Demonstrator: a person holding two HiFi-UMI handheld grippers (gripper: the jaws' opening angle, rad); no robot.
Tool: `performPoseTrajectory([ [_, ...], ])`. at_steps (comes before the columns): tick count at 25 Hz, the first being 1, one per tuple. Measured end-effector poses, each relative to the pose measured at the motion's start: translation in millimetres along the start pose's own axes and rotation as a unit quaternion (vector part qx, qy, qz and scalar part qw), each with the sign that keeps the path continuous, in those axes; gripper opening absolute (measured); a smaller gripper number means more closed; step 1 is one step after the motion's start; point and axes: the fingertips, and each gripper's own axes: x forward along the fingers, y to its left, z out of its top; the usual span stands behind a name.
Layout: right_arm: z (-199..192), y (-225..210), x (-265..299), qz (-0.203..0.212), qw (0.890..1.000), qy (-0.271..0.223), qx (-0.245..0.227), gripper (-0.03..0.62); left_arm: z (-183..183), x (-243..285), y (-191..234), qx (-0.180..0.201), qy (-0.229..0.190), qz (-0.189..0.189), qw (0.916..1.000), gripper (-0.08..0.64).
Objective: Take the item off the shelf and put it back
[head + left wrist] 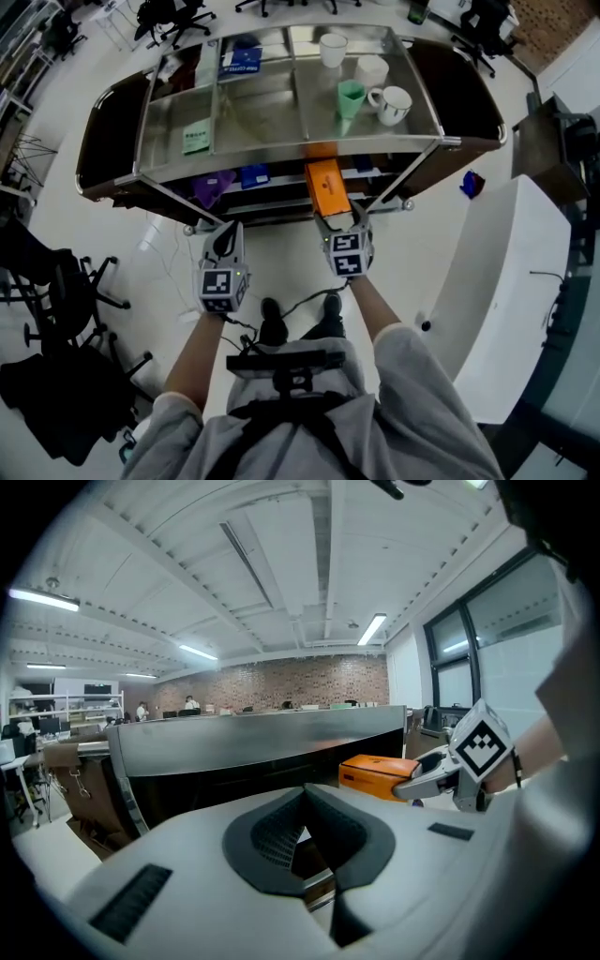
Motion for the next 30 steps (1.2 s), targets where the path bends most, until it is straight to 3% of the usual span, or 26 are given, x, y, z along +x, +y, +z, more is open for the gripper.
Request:
performPoseTrajectory([
  [15,-5,-6,113,-0.021,1.0,0.012,0.006,0.367,-33,67,9,-0.002,0.033,-0.004,0.9994,0.006],
  [30,-3,-17,173,-0.037,0.999,0.013,0.018,0.368,-52,98,10,-0.01,0.033,-0.005,0.9994,0.006],
])
